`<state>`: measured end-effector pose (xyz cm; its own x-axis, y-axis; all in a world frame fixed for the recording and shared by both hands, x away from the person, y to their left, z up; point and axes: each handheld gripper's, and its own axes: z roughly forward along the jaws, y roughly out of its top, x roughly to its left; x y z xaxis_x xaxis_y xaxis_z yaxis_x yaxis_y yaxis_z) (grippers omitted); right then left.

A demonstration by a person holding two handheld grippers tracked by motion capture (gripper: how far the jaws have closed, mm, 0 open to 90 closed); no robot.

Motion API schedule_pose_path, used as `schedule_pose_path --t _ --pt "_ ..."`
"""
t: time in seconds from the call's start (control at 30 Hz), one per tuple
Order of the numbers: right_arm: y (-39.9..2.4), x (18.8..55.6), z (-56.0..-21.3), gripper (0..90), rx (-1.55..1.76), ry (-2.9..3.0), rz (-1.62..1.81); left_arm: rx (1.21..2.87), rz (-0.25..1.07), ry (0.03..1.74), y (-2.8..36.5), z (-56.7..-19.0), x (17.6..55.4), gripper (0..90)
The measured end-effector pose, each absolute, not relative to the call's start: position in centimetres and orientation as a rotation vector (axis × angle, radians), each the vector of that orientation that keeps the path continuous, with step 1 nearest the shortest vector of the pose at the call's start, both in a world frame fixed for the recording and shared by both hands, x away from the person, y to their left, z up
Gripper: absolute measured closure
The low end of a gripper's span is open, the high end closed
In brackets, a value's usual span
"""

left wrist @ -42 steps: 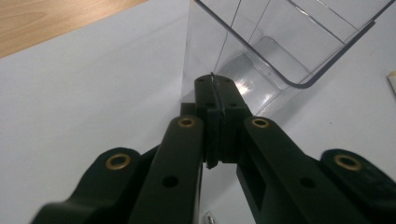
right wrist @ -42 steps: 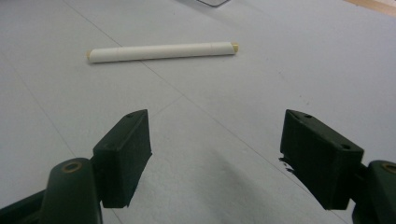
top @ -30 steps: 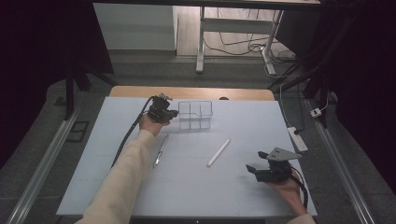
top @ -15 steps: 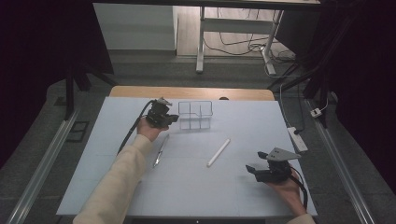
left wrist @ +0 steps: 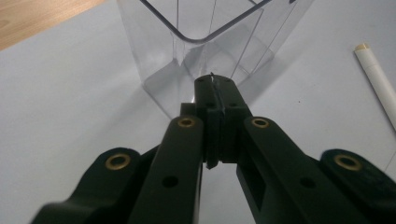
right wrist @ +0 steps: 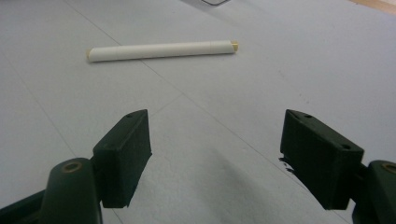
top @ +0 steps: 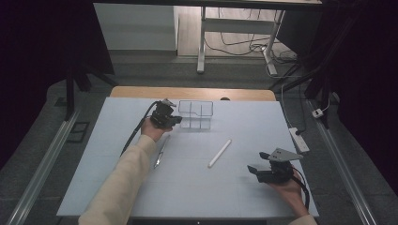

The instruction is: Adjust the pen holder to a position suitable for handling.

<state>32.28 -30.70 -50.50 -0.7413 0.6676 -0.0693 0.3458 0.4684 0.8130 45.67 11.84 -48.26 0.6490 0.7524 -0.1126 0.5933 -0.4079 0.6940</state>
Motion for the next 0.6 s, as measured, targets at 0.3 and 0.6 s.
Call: schedule_pose_path --t 0.3,0.6 --pt "-30.7 32.2 -50.4 23.8 0.849 2.337 1.171 2.130 0.302 1.018 12.3 -47.1 44.5 88.4" --pt "-30.7 32.2 -50.3 23.8 0.850 2.334 1.172 2.088 0.311 1.033 14.1 -45.8 42.8 67.1"
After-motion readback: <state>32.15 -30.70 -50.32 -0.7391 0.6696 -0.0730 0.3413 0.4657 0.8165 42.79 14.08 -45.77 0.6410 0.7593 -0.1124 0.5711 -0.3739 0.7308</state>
